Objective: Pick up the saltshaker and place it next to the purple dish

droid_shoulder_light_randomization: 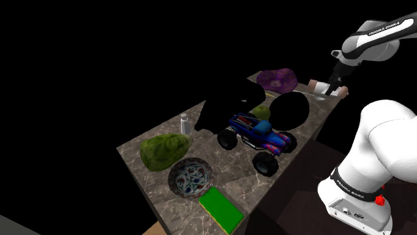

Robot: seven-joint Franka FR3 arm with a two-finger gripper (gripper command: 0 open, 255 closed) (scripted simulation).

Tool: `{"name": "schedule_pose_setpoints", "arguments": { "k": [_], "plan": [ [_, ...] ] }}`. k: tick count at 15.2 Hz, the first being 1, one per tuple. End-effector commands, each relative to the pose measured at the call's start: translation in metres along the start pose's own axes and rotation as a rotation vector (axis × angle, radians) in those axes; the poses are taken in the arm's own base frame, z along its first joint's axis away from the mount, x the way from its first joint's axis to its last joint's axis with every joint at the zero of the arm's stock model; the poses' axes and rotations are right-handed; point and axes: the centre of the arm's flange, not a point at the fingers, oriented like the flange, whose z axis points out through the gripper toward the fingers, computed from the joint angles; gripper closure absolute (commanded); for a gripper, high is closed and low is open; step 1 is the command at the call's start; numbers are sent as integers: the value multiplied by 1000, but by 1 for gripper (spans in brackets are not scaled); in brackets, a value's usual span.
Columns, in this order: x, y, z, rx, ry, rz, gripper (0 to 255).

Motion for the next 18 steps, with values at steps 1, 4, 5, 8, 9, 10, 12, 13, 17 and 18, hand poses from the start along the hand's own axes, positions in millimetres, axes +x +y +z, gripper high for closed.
{"name": "schedule_pose_setpoints", "arguments": {
  "k": [1, 4, 5, 8, 9, 10, 12, 13, 17, 18],
  "plan": [
    [-1, 0, 10, -1, 0, 0, 255],
    [-3, -1, 26, -1, 0, 0, 255],
    [-4, -1, 31, -1, 0, 0, 255],
    [-7, -1, 47, -1, 0, 0, 255],
    [-7, -1, 52, -1, 0, 0, 255],
    [-8, -2, 57, -1, 0, 0, 255],
    [-10, -2, 69, -1, 0, 0, 255],
    [-10, -2, 69, -1, 0, 0, 255],
    [-10, -2, 69, -1, 0, 0, 255],
    [-10, -2, 69, -1, 0, 0, 255]
  ]
}}
